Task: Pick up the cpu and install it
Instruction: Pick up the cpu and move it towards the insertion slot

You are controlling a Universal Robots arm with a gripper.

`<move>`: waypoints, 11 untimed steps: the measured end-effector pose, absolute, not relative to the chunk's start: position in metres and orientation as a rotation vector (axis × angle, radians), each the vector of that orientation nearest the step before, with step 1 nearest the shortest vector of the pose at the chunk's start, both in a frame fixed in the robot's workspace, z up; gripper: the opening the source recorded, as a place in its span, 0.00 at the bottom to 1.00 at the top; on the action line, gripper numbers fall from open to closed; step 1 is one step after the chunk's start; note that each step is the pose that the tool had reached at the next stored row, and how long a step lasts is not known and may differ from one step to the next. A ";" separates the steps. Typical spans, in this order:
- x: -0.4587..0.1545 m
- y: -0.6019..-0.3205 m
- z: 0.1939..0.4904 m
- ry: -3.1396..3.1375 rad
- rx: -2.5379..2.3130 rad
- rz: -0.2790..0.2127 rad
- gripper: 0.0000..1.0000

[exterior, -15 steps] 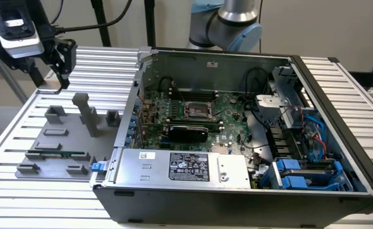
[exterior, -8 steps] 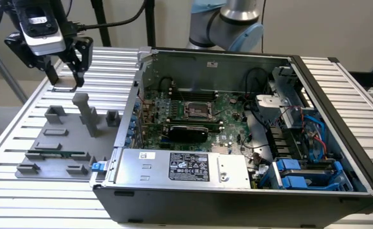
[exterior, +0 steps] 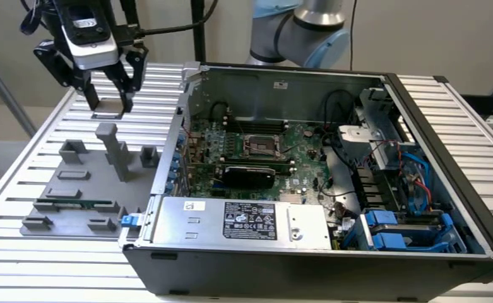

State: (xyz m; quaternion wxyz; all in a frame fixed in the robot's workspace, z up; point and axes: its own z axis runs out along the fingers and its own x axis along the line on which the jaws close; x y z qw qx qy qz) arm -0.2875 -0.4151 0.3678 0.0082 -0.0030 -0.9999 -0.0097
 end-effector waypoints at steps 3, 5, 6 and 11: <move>-0.275 -0.414 0.369 -3.125 -0.010 -0.031 0.55; -0.266 -0.413 0.370 -3.125 -0.010 -0.032 0.55; -0.262 -0.413 0.371 -3.125 -0.009 -0.032 0.55; -0.241 -0.411 0.373 -3.125 -0.009 -0.034 0.55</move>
